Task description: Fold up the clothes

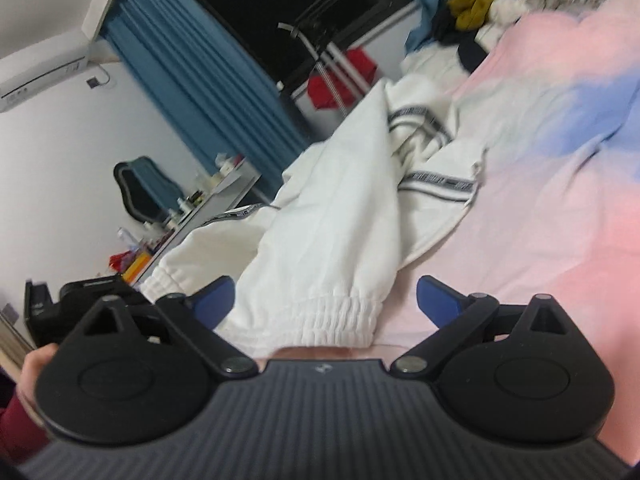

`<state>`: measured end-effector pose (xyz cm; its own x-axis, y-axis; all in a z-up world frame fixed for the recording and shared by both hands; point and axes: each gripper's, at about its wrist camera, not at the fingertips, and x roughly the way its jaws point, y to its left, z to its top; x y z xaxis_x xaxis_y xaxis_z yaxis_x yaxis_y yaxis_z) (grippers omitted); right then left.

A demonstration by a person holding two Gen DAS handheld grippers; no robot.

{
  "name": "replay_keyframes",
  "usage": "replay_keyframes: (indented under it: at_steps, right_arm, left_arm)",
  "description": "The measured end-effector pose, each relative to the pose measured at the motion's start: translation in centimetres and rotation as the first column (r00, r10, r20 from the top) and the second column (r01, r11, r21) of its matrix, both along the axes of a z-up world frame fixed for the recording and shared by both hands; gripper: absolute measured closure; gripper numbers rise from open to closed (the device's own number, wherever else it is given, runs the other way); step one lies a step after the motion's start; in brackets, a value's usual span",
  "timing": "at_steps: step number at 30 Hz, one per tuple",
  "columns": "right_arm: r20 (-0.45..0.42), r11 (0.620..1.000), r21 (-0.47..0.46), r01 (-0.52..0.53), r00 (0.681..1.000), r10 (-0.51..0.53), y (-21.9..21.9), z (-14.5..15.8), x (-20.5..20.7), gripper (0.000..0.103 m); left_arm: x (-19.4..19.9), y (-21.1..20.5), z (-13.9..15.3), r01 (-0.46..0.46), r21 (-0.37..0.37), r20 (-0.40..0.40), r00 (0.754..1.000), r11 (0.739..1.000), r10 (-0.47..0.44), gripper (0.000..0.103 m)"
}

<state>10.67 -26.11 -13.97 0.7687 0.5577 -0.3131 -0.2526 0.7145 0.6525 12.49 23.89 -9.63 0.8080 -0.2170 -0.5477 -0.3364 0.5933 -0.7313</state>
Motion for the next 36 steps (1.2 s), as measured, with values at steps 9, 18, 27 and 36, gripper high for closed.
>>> replay_keyframes:
  at_steps: [9, 18, 27, 36]
  right_arm:
    - [-0.129, 0.996, 0.028, -0.079, 0.988, 0.082, 2.6, -4.9, 6.9, 0.026]
    - [-0.096, 0.988, 0.071, -0.134, 0.985, 0.141, 3.8, -5.8, 7.4, 0.037]
    - [-0.067, 0.996, -0.017, -0.083, 0.994, 0.082, 4.5, -3.5, 6.4, 0.052]
    - [-0.009, 0.998, -0.023, -0.056, 0.998, 0.055, 4.2, -0.7, 3.3, 0.078]
  left_arm:
    - [-4.9, -0.3, -2.0, -0.009, -0.139, 0.026, 1.000, 0.990, 0.013, 0.049]
    - [-7.4, -1.8, -3.1, 0.021, -0.260, 0.117, 0.993, 0.965, 0.010, 0.033]
    - [-1.0, -4.0, -3.5, 0.114, -0.253, 0.172, 0.983, 0.961, -0.071, 0.027]
    - [5.1, -5.3, -1.9, 0.145, -0.073, 0.158, 0.978, 0.987, -0.132, 0.089]
